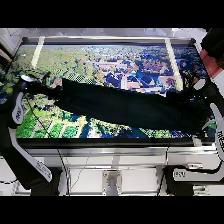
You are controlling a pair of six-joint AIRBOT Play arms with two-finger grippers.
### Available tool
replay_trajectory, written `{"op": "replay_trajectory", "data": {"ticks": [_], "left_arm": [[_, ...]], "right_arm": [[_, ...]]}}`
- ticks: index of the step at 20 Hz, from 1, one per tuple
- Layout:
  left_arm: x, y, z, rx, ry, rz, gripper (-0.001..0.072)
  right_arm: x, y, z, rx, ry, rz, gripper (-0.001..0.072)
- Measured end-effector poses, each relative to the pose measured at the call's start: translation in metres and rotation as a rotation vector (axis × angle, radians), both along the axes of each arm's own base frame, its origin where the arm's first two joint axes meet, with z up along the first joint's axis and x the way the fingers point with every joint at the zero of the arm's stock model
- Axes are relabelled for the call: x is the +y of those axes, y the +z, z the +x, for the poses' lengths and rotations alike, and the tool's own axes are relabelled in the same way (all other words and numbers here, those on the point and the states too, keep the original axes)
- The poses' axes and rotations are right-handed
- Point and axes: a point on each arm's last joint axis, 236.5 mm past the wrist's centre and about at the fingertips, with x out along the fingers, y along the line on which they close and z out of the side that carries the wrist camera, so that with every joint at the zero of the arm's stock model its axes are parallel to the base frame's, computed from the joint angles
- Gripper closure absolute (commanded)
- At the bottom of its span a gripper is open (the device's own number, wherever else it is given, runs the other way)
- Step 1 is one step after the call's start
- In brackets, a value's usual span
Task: Fold the clothes and pants, and hang the long-sleeved shirts on hangers.
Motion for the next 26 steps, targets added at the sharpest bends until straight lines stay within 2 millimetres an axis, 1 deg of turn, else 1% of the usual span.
{"op": "replay_trajectory", "data": {"ticks": [3, 4, 6, 7, 10, 12, 14, 16, 18, 19, 20, 21, 23, 24, 26], "left_arm": [[0.027, 0.027, 0.003, -0.037, 0.057, 0.035, 0.0699], [0.040, 0.033, 0.000, -0.035, 0.077, 0.072, 0.0699], [0.074, 0.042, -0.012, -0.013, 0.105, 0.191, 0.0699], [0.087, 0.046, -0.019, 0.001, 0.118, 0.237, 0.0699], [0.123, 0.055, -0.050, 0.085, 0.124, 0.348, 0.0698], [0.141, 0.056, -0.074, 0.161, 0.120, 0.396, 0.0699], [0.153, 0.062, -0.094, 0.220, 0.119, 0.425, 0.0699], [0.157, 0.076, -0.106, 0.248, 0.134, 0.443, 0.0699], [0.151, 0.095, -0.109, 0.238, 0.149, 0.455, 0.0699], [0.143, 0.107, -0.108, 0.223, 0.154, 0.461, 0.0699], [0.132, 0.118, -0.105, 0.201, 0.146, 0.458, 0.0699], [0.116, 0.129, -0.102, 0.179, 0.134, 0.450, 0.0699], [0.070, 0.150, -0.093, 0.116, 0.074, 0.418, 0.0700], [0.041, 0.158, -0.089, 0.086, 0.027, 0.398, 0.0699], [-0.022, 0.171, -0.085, 0.036, -0.071, 0.343, 0.0699]], "right_arm": [[0.000, 0.000, 0.000, 0.001, 0.000, 0.001, 0.0661], [0.000, 0.000, 0.000, 0.001, 0.000, 0.001, 0.0662], [0.000, 0.000, -0.001, 0.003, 0.001, 0.002, 0.0661], [0.000, 0.000, -0.001, 0.003, 0.001, 0.002, 0.0661], [0.001, 0.000, -0.001, 0.003, 0.001, 0.003, 0.0661], [0.001, 0.000, -0.001, 0.005, 0.001, 0.006, 0.0660], [0.001, 0.000, -0.001, 0.006, 0.001, 0.005, 0.0660], [0.002, 0.000, -0.002, 0.007, 0.001, 0.007, 0.0660], [0.002, 0.000, -0.002, 0.010, 0.002, 0.009, 0.0660], [0.002, -0.001, -0.003, 0.013, 0.003, 0.010, 0.0661], [0.003, -0.001, -0.004, 0.019, 0.004, 0.012, 0.0661], [0.003, -0.001, -0.006, 0.024, 0.006, 0.014, 0.0661], [0.004, -0.002, -0.008, 0.032, 0.008, 0.017, 0.0661], [0.005, -0.002, -0.008, 0.036, 0.009, 0.019, 0.0661], [0.005, -0.002, -0.010, 0.042, 0.011, 0.021, 0.0661]]}}
